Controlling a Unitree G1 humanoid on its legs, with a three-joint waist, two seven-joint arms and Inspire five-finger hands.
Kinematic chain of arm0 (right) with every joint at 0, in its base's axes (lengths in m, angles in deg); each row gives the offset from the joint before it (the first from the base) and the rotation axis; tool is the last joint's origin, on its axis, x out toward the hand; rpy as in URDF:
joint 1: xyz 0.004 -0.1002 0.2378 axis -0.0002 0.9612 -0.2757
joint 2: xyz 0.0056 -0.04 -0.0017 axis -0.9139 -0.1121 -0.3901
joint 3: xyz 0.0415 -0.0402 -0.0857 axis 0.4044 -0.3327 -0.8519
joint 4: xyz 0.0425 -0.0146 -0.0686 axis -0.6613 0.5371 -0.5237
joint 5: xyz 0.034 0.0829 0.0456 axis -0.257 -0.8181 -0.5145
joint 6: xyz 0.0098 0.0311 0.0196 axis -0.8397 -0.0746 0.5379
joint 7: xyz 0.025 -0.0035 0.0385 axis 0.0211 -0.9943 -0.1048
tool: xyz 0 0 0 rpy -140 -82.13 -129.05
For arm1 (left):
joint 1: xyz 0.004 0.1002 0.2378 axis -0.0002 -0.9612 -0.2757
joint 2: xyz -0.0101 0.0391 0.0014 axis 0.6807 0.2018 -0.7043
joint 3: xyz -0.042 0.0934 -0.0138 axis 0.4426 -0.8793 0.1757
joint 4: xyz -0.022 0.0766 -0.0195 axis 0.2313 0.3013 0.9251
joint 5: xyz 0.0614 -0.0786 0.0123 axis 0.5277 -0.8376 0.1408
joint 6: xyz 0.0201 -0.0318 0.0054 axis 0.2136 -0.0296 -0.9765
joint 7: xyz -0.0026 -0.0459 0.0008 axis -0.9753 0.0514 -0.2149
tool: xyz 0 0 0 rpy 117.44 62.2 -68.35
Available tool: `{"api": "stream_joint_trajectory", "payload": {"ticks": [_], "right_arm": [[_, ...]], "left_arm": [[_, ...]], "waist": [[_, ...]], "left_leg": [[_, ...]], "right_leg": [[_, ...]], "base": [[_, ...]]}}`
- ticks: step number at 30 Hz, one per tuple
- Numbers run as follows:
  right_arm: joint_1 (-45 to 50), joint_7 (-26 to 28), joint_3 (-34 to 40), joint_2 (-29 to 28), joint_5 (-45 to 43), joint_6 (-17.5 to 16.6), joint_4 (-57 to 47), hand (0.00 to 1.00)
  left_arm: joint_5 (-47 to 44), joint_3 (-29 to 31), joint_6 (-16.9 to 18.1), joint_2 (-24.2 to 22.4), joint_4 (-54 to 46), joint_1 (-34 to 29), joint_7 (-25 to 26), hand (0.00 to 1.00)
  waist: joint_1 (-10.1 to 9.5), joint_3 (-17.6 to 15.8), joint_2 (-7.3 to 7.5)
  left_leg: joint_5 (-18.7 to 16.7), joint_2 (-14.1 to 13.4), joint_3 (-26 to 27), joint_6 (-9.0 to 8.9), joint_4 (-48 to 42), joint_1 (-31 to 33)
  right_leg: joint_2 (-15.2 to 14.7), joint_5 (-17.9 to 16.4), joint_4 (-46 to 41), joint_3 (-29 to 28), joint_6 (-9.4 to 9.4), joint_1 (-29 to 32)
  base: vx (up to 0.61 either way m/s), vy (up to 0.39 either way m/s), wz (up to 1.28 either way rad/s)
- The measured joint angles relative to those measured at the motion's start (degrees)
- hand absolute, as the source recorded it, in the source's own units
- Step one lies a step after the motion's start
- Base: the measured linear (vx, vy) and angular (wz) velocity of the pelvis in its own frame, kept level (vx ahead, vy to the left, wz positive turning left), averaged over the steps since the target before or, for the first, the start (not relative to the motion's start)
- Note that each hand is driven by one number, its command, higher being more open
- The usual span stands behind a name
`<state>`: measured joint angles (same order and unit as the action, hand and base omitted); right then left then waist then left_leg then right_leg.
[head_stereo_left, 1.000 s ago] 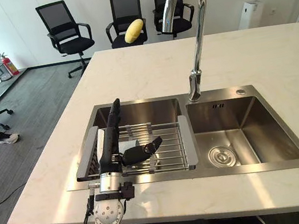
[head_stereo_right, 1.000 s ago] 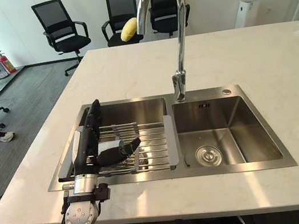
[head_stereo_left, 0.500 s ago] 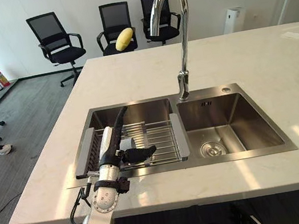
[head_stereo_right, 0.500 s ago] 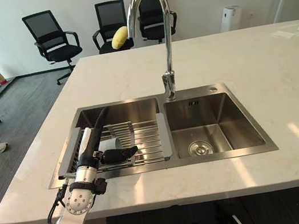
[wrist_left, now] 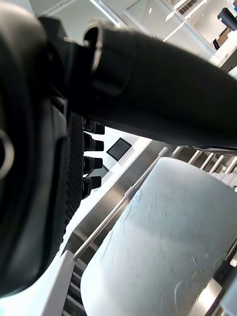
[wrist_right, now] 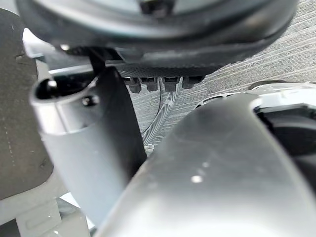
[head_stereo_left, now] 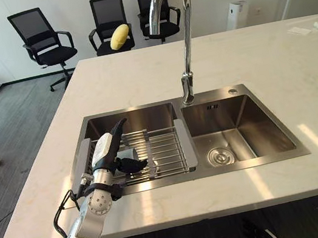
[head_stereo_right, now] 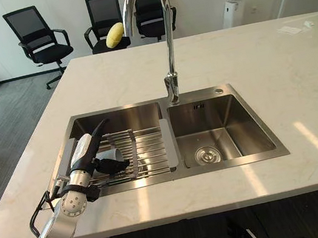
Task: Walk over to the sink, pick up the cup, carry it to the dishwasher, place the cup inside the dishwasher, then close the dishwasher door
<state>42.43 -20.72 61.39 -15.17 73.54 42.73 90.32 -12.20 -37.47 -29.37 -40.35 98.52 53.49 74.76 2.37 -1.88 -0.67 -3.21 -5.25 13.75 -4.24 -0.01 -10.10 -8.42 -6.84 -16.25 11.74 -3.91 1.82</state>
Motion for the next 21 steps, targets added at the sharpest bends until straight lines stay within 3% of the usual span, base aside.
{"api": "stream_joint_trajectory", "payload": {"ticks": [8,15,21], "right_arm": [[0.15,0.04,0.04,0.17,0.34,0.32,-0.01,1.00],[0.02,0.12,0.05,0.02,0.43,0.32,-0.01,1.00],[0.04,0.23,0.05,0.06,0.85,0.33,-0.09,1.00]], "left_arm": [[-1.47,0.21,2.78,2.01,0.00,0.08,-0.69,1.00],[-3.57,0.28,3.92,2.60,-1.42,0.09,-6.79,1.00],[-2.39,0.33,3.91,4.45,-3.73,0.10,-9.07,1.00]], "waist": [[-0.07,-0.04,0.06],[-0.31,-0.39,0.60],[-0.67,-0.41,0.62]], "left_leg": [[0.00,0.09,0.01,0.00,0.15,-0.07],[0.02,0.29,-0.29,0.04,0.43,-0.33],[0.03,0.28,-0.69,0.06,0.44,-0.44]], "right_leg": [[-0.08,-0.05,0.07,-0.08,-0.10,0.06],[-0.26,-0.08,0.26,0.24,-0.22,-0.24],[-0.36,-0.19,0.30,0.66,-0.37,-0.59]], "base": [[0.00,0.000,-0.01],[0.00,0.000,0.00],[0.00,-0.001,0.02]]}}
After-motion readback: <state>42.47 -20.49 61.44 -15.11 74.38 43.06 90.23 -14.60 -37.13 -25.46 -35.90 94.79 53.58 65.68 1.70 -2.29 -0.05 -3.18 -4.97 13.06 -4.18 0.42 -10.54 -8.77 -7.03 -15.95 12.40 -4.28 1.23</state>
